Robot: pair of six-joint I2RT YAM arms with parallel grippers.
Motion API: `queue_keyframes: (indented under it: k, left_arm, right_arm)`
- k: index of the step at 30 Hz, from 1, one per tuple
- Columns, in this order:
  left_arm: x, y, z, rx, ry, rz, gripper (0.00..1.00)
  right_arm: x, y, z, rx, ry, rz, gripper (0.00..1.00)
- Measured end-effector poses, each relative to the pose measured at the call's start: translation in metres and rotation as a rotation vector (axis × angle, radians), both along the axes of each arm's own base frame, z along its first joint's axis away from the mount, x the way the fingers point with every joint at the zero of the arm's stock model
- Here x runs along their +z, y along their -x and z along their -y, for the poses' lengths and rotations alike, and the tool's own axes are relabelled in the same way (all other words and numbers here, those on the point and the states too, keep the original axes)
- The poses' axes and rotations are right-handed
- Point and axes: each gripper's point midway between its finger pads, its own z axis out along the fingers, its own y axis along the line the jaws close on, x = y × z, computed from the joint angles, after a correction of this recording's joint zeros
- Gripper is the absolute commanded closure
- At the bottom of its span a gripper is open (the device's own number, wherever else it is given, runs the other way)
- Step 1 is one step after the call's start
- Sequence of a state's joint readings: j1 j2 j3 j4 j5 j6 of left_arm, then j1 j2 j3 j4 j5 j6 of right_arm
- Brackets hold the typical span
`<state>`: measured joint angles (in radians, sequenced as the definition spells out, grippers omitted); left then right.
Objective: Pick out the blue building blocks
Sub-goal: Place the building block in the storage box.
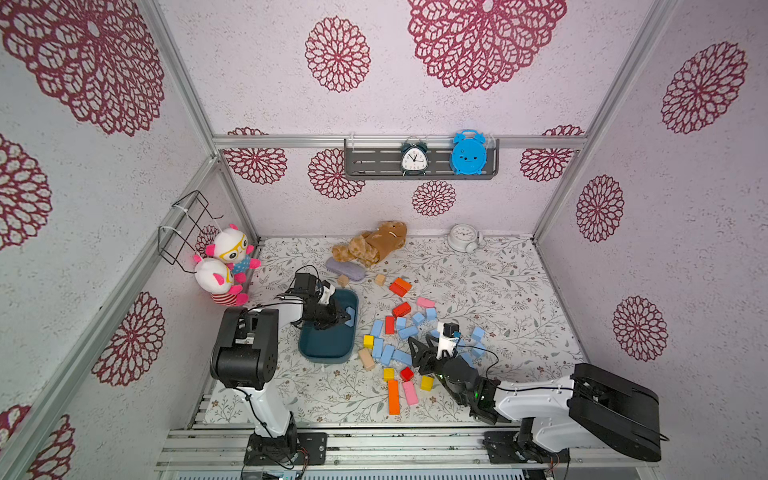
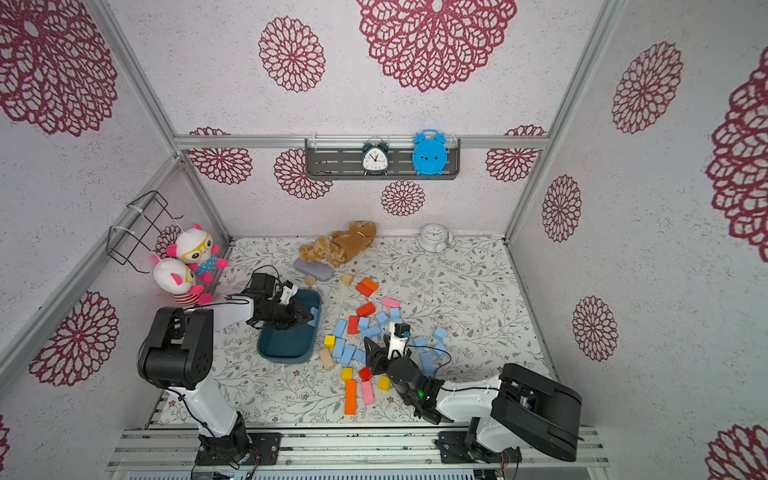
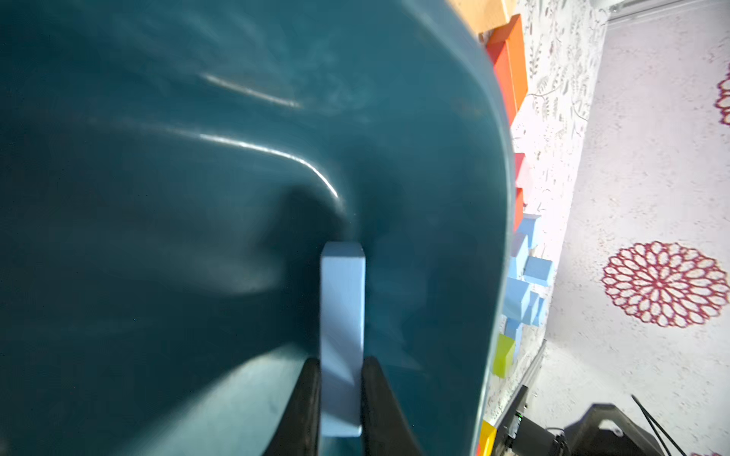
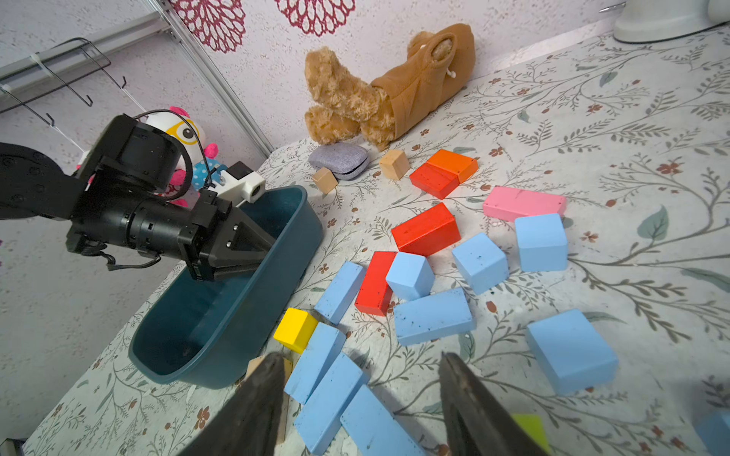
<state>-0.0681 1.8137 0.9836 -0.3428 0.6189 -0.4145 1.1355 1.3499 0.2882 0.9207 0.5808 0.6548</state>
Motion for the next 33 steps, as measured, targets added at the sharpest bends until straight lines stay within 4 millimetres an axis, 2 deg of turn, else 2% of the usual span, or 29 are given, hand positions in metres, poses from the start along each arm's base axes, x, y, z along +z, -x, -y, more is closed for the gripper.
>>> queue_keyframes:
  k: [4, 6, 9, 15, 21, 28, 33]
  left_arm:
    - [-0.006, -0.001, -0.008, 0.013, -0.059, -0.011, 0.68]
    - [-0.009, 0.0, -0.012, 0.019, -0.084, -0.018, 0.62]
    - [-0.011, 0.001, -0.015, 0.022, -0.106, -0.021, 0.6]
    - [-0.008, -0.002, -0.015, 0.023, -0.112, -0.021, 0.64]
    - [-0.002, -0.011, -0.005, -0.006, -0.098, -0.002, 0.7]
    - [-0.003, -0.009, 0.005, -0.035, -0.094, -0.012, 0.7]
    - [-0.003, -0.009, 0.004, -0.042, -0.103, -0.011, 0.56]
  right_arm:
    - [-0.002, 0.0, 0.0, -0.001, 0.011, -0.004, 0.35]
    - [-0.003, 0.0, 0.0, -0.005, 0.021, -0.007, 0.35]
    - [-0.004, 0.0, 0.001, -0.009, 0.027, -0.008, 0.35]
    - [-0.006, 0.001, 0.001, -0.01, 0.035, -0.011, 0.35]
    - [-0.005, 0.0, 0.001, -0.01, 0.036, -0.011, 0.35]
    - [-0.004, 0.0, 0.0, -0.008, 0.035, -0.011, 0.35]
    - [-0.005, 0.0, 0.0, -0.009, 0.039, -0.013, 0.35]
